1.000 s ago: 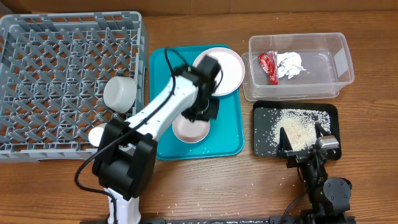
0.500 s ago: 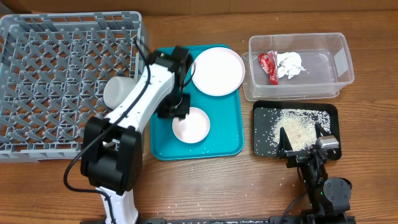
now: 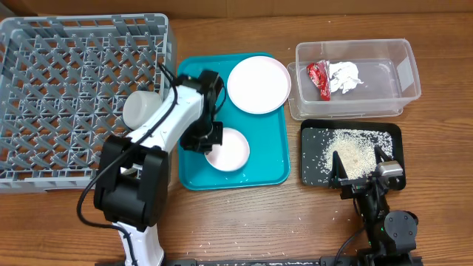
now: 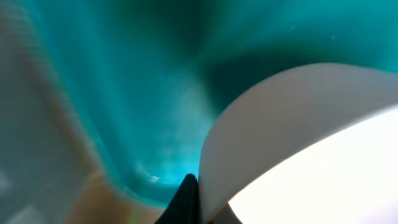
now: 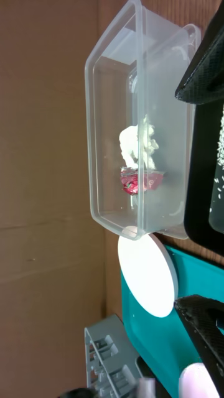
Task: Sort waste into correct bins and load items into the dishwasher
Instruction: 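Reach the left gripper to the pink bowl and grasp its rim, then place the pink bowl upright in the dish rack and release it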
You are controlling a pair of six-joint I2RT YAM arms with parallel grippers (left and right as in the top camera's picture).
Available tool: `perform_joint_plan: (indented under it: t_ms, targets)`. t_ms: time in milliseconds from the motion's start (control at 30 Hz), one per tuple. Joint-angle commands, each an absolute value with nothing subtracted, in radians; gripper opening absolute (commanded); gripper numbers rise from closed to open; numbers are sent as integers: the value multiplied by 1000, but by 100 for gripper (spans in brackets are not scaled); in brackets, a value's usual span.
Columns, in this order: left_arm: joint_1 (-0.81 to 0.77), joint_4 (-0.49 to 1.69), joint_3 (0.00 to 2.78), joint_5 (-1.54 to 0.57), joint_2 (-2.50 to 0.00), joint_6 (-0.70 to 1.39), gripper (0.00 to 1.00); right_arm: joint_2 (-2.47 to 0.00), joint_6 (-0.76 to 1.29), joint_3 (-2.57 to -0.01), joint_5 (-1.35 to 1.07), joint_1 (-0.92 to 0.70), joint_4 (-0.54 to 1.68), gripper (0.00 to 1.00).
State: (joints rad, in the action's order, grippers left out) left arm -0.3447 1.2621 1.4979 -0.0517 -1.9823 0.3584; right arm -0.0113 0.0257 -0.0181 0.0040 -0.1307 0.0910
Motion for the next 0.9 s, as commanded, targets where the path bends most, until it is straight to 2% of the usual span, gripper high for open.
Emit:
perform_joint_plan:
  t_ms: [0, 200, 367, 500, 667, 867]
  targets:
    - [-322, 1388, 1723, 223, -1889, 427, 4, -3, 25, -8, 5, -127, 84, 100]
    - [-321, 1554, 1852, 769, -1763, 525, 4, -3, 25, -8, 5, -127, 84, 100]
    - [-289, 1679, 1844, 1149, -1748, 739, 4, -3, 25, -8, 5, -127, 84, 100]
    - [-204, 1615, 1787, 1232, -1755, 748, 4, -3, 25, -8, 5, -127, 84, 100]
    - [-41, 1529, 1691, 1232, -1794, 738, 4, -3, 25, -8, 5, -127, 84, 100]
    - [39, 1415, 1635, 1197, -1868, 735, 4, -3, 25, -8, 5, -127, 84, 100]
